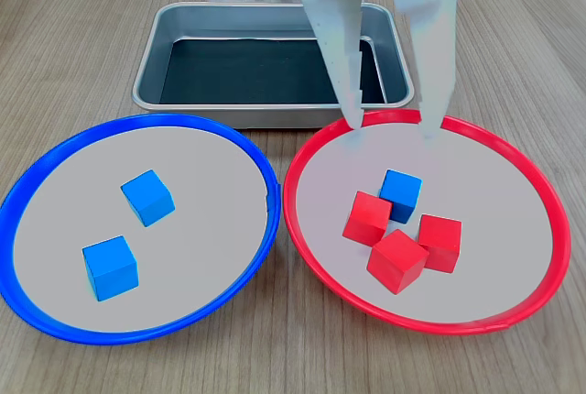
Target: Relocate any blue block in the red dish to the blue dish, correcting any misplacements.
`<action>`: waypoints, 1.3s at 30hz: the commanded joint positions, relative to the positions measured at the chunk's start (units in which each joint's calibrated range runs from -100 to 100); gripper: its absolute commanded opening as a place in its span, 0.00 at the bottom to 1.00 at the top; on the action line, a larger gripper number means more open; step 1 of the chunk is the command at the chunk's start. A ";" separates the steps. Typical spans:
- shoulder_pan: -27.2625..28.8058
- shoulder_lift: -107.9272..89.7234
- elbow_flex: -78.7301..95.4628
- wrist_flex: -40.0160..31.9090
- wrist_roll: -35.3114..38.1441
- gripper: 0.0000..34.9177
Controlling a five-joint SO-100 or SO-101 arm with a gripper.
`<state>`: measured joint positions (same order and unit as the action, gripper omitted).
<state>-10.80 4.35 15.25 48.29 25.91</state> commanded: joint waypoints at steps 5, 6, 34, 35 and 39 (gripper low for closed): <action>1.15 2.77 -5.00 3.01 0.54 0.47; 1.06 3.97 -6.19 3.18 0.54 0.47; -1.67 18.13 -21.03 6.81 -0.88 0.45; -1.86 18.64 -21.66 6.81 -0.88 0.45; -2.71 20.51 -24.12 6.81 -0.88 0.45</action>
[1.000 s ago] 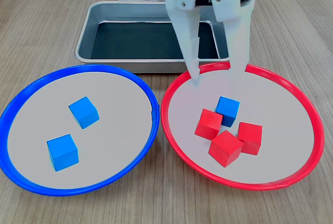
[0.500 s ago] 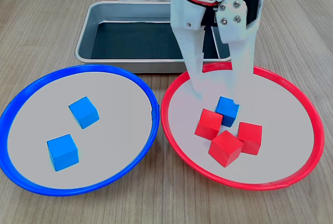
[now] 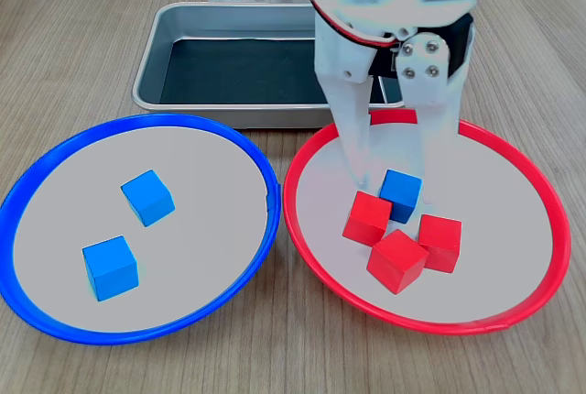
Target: Relocate any blue block in the red dish to the blue dish, correcting any misplacements.
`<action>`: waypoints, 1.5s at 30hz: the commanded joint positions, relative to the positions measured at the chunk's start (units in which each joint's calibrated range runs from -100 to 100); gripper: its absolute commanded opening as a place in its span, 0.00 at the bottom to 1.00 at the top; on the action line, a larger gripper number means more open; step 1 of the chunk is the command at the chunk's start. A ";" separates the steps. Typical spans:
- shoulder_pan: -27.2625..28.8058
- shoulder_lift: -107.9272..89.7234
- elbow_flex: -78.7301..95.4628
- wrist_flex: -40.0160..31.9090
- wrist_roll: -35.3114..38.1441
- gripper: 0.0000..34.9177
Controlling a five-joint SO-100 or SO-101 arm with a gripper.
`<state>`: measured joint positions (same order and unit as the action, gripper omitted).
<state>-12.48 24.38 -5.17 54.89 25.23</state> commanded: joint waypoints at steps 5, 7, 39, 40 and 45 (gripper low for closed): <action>-1.69 1.76 -4.61 0.12 -0.05 0.45; -1.97 2.27 -4.70 0.37 -0.05 0.45; 0.95 4.83 -2.79 -0.79 -0.73 0.36; 1.04 4.91 -2.61 -0.87 -0.73 0.36; 0.85 5.09 -2.25 -0.79 -0.73 0.21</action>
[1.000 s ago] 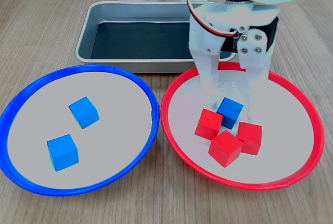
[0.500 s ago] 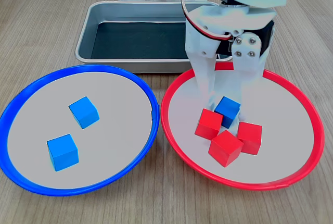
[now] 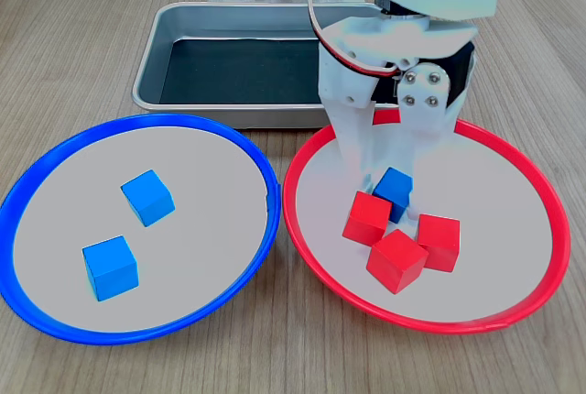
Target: Relocate any blue block in the red dish to the blue dish, correcting any misplacements.
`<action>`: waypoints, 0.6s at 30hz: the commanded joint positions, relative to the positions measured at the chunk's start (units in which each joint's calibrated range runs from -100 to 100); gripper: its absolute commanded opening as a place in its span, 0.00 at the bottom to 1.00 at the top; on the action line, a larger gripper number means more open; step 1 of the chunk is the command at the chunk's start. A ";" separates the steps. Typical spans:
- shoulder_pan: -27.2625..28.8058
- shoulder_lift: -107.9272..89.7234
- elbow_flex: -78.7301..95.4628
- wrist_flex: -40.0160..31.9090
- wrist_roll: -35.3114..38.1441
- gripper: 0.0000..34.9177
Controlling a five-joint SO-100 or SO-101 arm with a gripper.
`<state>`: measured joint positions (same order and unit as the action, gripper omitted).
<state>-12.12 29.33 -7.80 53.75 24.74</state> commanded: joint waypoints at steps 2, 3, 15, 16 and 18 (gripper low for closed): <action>0.12 0.06 0.38 0.60 -0.24 0.14; 0.03 -0.03 0.48 0.68 -0.29 0.10; -2.13 -7.28 2.75 -2.53 -5.08 0.00; -2.32 -8.56 3.39 -2.70 -5.47 0.00; -2.61 -10.35 4.39 -3.19 -6.06 0.00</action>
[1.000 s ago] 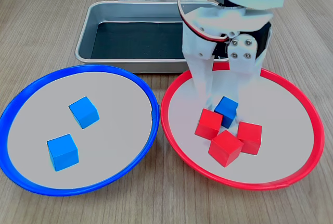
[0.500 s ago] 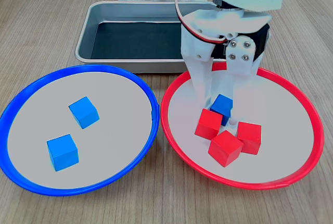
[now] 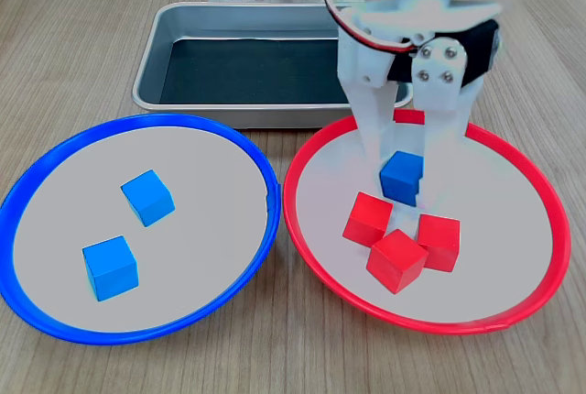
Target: Relocate any blue block in the red dish to the blue dish, correcting any misplacements.
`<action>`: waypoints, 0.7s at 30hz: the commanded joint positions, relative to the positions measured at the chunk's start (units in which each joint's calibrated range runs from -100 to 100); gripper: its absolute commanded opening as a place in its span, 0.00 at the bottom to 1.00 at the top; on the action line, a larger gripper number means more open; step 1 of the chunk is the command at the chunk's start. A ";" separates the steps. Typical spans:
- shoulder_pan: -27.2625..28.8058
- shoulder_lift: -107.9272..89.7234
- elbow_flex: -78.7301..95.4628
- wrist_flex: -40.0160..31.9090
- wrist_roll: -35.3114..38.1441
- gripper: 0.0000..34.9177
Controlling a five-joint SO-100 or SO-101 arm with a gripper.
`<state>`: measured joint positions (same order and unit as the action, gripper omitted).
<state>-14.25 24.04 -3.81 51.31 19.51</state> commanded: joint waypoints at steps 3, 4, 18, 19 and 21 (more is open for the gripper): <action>-1.14 -7.88 1.76 -1.16 -1.22 0.00; -1.42 -8.90 2.04 -1.24 -1.32 0.00; 13.92 -26.98 10.78 -5.62 -0.78 0.00; 17.02 -28.77 13.51 -5.45 -0.39 0.00; 20.51 -30.57 16.33 -4.79 0.00 0.00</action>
<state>-0.62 -1.02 8.26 46.08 18.83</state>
